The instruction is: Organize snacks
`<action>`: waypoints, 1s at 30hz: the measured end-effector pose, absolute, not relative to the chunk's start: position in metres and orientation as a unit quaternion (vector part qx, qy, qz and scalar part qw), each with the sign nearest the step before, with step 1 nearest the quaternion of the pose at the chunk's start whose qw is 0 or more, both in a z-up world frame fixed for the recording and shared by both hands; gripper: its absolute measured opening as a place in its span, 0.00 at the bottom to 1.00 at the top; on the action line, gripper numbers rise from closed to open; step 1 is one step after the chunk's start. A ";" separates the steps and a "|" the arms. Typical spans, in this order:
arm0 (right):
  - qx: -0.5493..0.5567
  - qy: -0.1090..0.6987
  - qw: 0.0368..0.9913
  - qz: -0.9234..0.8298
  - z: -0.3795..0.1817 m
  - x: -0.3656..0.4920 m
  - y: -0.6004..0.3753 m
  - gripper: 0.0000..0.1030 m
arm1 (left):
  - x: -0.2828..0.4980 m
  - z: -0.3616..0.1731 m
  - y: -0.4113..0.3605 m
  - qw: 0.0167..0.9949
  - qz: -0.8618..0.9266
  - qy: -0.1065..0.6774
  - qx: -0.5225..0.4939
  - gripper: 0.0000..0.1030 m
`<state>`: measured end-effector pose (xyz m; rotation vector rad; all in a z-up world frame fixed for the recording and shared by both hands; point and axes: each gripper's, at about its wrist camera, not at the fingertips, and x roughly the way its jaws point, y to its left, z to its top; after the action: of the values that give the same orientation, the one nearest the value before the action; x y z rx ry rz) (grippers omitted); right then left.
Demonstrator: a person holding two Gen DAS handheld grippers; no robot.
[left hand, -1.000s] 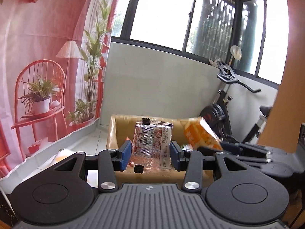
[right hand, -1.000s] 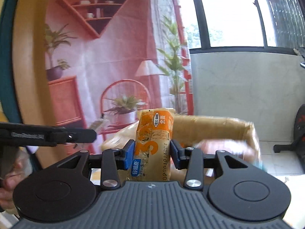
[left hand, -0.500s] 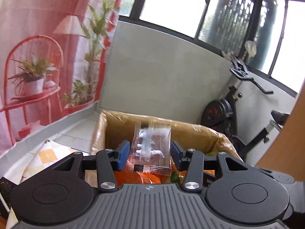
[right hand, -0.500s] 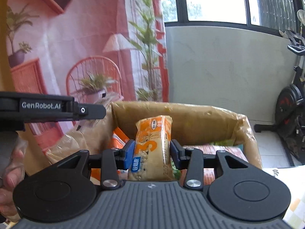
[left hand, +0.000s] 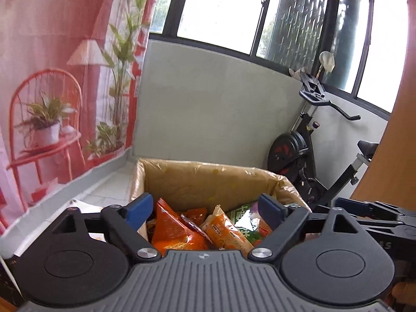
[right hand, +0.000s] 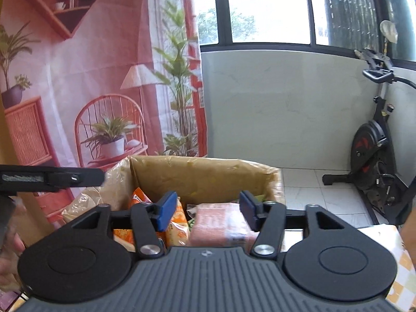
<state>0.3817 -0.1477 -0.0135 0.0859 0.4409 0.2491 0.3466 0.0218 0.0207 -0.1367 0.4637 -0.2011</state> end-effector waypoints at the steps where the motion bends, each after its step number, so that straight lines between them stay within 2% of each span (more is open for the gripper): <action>1: 0.046 0.215 0.968 0.125 -0.010 0.375 -0.152 0.68 | 0.340 0.025 0.020 0.967 -0.098 0.225 -0.063 0.92; 5: 0.062 0.205 0.968 0.131 0.004 0.346 -0.165 0.83 | 0.307 0.040 0.016 0.972 -0.085 0.212 -0.055 0.93; 11: 0.074 0.179 0.973 0.128 0.027 0.290 -0.174 0.97 | 0.249 0.059 0.001 0.979 -0.074 0.187 -0.021 0.93; 18: 0.082 0.136 0.980 0.121 0.057 0.219 -0.172 1.00 | 0.182 0.082 -0.027 0.989 -0.026 0.132 0.057 0.93; 30: 0.079 0.116 0.985 0.101 0.105 0.139 -0.164 1.00 | 0.137 0.115 -0.025 0.991 -0.072 0.113 0.021 0.94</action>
<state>0.1390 -0.1635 0.1050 0.1597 0.2342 0.2038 0.1367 -0.0249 0.1150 0.0416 0.2271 -0.1441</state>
